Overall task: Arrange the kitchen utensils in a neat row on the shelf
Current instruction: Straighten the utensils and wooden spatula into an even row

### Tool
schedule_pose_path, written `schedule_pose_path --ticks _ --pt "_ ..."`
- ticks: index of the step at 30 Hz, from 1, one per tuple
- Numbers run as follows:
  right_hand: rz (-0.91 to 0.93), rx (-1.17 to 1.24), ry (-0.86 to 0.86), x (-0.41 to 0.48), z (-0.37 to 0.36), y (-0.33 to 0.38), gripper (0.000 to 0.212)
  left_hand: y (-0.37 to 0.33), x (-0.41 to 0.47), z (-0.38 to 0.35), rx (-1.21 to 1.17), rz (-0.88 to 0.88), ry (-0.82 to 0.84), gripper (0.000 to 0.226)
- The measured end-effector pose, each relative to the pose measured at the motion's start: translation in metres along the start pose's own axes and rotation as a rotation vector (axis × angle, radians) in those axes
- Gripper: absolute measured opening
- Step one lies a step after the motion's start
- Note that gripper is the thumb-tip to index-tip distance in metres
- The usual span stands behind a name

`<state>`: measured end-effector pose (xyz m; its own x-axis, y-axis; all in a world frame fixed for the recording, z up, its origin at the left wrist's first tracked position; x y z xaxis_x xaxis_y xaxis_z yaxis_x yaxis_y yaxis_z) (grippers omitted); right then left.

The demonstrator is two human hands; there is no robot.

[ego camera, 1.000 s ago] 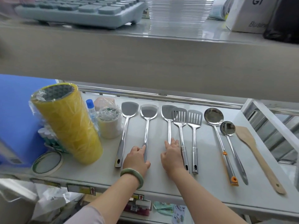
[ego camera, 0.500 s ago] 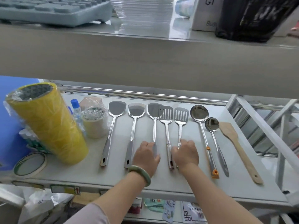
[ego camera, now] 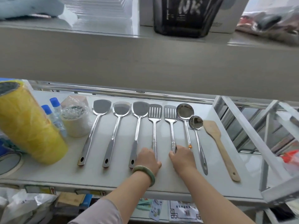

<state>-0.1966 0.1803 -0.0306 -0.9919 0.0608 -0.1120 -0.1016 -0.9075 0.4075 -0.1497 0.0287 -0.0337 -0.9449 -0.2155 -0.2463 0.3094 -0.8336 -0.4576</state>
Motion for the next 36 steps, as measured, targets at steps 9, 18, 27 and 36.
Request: schedule_pose_path --ticks 9,18,27,36 --pt "0.004 0.043 -0.018 0.012 0.011 -0.025 0.024 -0.019 0.003 -0.009 -0.040 0.014 -0.019 0.034" --pt "0.098 0.220 -0.357 0.002 0.066 -0.033 0.023 -0.042 -0.006 0.003 -0.095 -0.102 -0.181 0.052" --pt "-0.076 0.051 -0.039 0.011 0.058 -0.103 0.032 -0.132 -0.026 -0.044 -0.138 -0.248 0.025 0.051" --pt "-0.052 0.021 -0.045 0.018 0.071 -0.134 0.017 -0.148 -0.016 -0.073 -0.032 -0.054 0.104 0.043"
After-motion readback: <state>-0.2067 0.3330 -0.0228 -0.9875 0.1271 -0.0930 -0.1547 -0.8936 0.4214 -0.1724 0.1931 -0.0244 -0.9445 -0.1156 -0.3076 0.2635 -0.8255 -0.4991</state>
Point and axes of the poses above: each hand's wrist, its own x-axis towards the middle knuckle, its own z-axis out of the back of the hand, y = z × x, the point moved 10 cm from there along x, towards the middle knuckle, and after that the axes turned 3 degrees about -x, right-handed, at the moved point
